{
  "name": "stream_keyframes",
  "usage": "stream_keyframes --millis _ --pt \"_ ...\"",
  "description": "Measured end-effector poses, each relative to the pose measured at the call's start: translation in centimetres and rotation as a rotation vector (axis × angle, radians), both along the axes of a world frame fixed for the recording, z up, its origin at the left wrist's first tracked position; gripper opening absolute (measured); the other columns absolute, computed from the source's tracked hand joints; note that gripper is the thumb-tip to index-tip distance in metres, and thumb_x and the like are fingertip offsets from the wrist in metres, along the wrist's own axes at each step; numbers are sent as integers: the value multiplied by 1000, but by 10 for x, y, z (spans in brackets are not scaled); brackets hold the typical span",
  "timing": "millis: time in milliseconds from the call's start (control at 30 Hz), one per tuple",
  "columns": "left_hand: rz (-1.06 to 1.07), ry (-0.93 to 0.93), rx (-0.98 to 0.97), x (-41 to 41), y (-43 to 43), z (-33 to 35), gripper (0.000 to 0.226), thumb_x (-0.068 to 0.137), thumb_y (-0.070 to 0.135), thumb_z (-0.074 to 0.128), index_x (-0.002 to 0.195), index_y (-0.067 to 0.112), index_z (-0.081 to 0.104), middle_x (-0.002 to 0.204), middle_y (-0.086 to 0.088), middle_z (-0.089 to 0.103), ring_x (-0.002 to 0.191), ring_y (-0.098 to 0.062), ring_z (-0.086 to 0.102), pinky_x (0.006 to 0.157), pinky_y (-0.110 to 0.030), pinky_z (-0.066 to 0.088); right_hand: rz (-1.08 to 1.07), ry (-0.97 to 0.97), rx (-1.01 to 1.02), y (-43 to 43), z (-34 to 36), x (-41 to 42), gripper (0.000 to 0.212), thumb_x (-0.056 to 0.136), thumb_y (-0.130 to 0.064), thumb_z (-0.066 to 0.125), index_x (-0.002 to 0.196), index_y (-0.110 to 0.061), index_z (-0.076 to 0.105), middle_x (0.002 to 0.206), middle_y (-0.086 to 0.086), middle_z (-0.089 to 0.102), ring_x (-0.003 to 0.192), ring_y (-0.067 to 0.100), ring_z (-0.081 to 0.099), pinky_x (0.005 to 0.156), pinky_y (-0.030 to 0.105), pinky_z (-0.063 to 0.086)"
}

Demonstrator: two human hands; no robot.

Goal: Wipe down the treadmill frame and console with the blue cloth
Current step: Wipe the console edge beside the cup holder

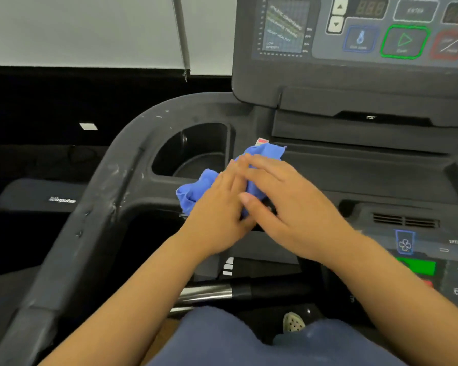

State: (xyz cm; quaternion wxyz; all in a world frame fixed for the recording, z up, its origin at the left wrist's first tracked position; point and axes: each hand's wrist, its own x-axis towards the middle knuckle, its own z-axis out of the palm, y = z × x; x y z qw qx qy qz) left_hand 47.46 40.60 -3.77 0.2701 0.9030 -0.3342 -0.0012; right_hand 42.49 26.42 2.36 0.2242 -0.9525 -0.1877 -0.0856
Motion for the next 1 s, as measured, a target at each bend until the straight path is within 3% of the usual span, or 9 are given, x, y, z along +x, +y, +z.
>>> stream_keyframes --millis 167,233,367,500,567,633,767,867,1000 --pt "239 -75 220 -11 40 -8 89 81 57 37 152 14 6 160 -7 3 146 -22 -12 115 -38 -13 -76 204 -273 45 -28 23 72 97 -55 19 152 -10 11 158 18 11 147 34 1 118 40 1" --pt "317 -77 216 -21 60 -9 105 72 73 35 151 9 6 160 -7 3 143 -17 -15 112 -38 -13 -111 137 -401 47 -41 25 80 89 -63 18 149 -11 24 154 26 21 144 43 12 117 51 6" --pt "441 -36 78 -50 91 -8 99 71 66 53 147 8 26 155 -5 24 145 -18 4 115 -39 1 -68 58 -611 40 -51 33 71 73 -65 62 133 -29 54 133 21 55 123 47 48 99 71 27" --pt "536 20 -104 -80 104 -15 67 83 51 62 138 18 43 144 11 37 140 -4 24 109 -5 11 -32 86 -586 33 -40 39 57 86 -60 42 136 -35 48 141 16 49 129 40 43 100 69 26" --pt "534 55 -78 -95 105 -23 57 84 55 50 132 25 48 137 18 41 132 0 35 102 -3 21 -73 184 -538 23 -33 45 54 93 -59 34 144 -40 33 157 10 20 144 34 17 107 67 12" --pt "546 124 -37 -107 106 -30 56 82 60 37 127 30 52 130 24 42 123 2 42 93 -11 35 -80 130 -520 16 -28 49 53 91 -59 40 140 -40 39 156 13 12 142 40 17 103 70 24" --pt "525 134 122 -116 106 -37 49 89 56 25 101 32 67 92 21 65 82 -2 62 66 -19 44 -189 291 -409 17 -26 65 59 93 -56 22 147 -31 28 155 15 15 141 40 15 108 62 26" --pt "531 72 222 -115 103 -41 49 94 46 26 66 30 63 53 15 53 49 -2 49 48 -14 33 -199 190 -361 20 -28 82 42 99 -39 36 134 -17 44 136 16 41 125 37 36 100 54 35" --pt "578 39 226 -115 101 -43 47 93 41 32 52 27 52 45 12 44 41 -3 42 45 -10 18 -116 4 -188 27 -19 105 35 98 -35 40 117 -8 52 119 18 51 110 35 47 92 44 39"
